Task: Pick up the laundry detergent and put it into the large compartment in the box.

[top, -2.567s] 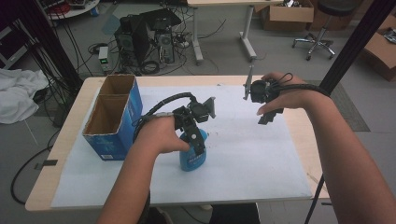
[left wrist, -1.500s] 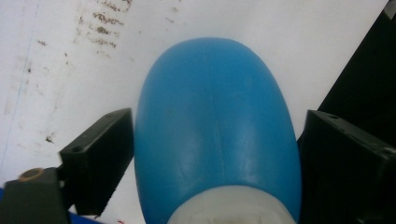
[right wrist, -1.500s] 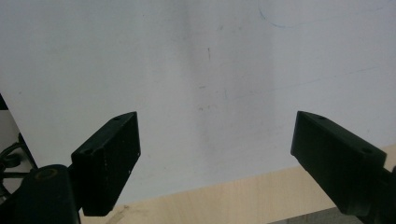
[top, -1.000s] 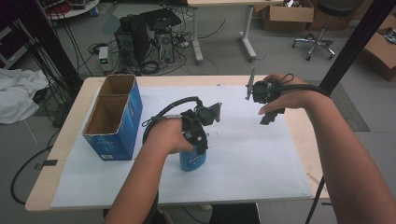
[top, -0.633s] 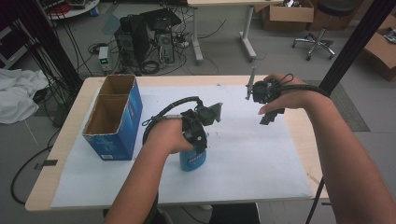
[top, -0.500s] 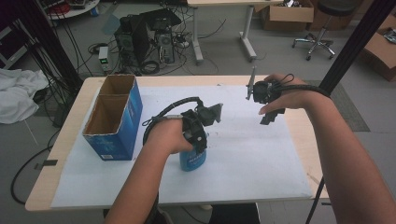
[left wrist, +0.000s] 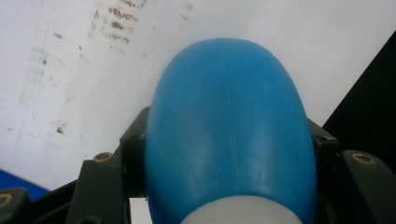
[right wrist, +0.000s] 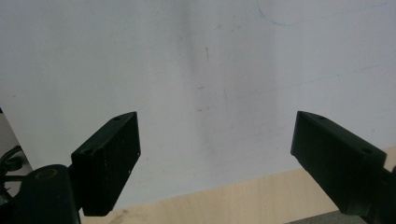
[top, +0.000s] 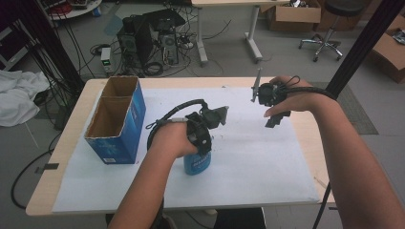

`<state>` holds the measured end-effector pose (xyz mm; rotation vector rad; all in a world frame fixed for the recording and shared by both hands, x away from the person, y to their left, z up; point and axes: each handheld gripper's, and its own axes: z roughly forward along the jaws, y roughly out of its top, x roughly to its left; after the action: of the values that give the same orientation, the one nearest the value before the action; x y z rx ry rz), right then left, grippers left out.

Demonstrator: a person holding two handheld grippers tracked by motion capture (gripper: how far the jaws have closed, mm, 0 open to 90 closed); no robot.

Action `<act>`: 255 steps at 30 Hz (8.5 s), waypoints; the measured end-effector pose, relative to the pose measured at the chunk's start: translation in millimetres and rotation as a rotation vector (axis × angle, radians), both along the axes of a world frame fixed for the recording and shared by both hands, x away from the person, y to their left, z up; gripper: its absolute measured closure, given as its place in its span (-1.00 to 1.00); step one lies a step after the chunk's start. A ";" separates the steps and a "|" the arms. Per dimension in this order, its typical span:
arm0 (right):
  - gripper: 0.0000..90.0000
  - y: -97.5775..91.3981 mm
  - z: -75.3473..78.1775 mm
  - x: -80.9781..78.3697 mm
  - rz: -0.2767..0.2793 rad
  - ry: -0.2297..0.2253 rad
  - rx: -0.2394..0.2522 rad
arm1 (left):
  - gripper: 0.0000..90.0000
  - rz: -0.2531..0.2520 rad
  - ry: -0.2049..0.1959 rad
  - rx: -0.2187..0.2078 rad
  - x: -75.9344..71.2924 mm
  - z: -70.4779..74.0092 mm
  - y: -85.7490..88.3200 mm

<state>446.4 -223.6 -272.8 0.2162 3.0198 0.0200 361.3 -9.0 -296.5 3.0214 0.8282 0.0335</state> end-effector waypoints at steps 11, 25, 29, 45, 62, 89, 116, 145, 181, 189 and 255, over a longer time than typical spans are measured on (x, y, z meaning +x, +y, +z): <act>-0.65 -2.9 -1.7 -2.1 -0.010 0.003 -0.008 | -0.13 -0.047 -0.001 0.009 -1.7 0.3 1.6; -0.65 1.6 1.3 -3.1 -0.006 0.000 -0.013 | -0.13 0.021 0.020 0.036 1.0 22.5 14.8; -0.65 2.5 3.4 -4.2 -0.004 -0.004 -0.015 | -0.13 0.074 0.031 0.015 4.1 35.3 21.8; -0.65 3.4 7.1 -6.6 -0.003 -0.008 -0.012 | -0.13 0.242 0.032 -0.007 17.0 83.6 52.7; -0.65 3.6 7.6 -6.8 0.001 -0.005 -0.022 | -0.13 0.401 0.016 -0.015 34.8 144.1 87.3; -0.65 10.1 5.8 -12.7 0.026 -0.013 -0.039 | -0.13 0.792 -0.016 -0.031 56.0 202.0 212.9; -0.65 15.5 1.0 -10.9 0.031 -0.010 -0.046 | -0.13 0.927 0.001 0.030 65.6 160.8 248.7; -0.65 14.6 4.5 -13.4 0.028 -0.016 -0.038 | -0.13 0.933 0.077 0.008 69.6 80.3 256.2; -0.65 13.8 -1.7 -14.2 0.022 -0.007 -0.041 | -0.14 0.931 0.055 0.010 74.5 6.4 259.4; -0.65 12.2 -2.6 -13.8 0.021 -0.006 -0.040 | -0.14 0.932 0.059 0.009 75.4 6.0 259.4; -0.65 22.5 5.4 -20.0 0.049 -0.016 -0.031 | -0.79 0.898 -0.068 0.055 54.7 65.0 249.5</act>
<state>426.4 -201.1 -267.4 0.1386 3.0066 -0.0211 416.1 240.5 -231.5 2.3928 2.0835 0.1590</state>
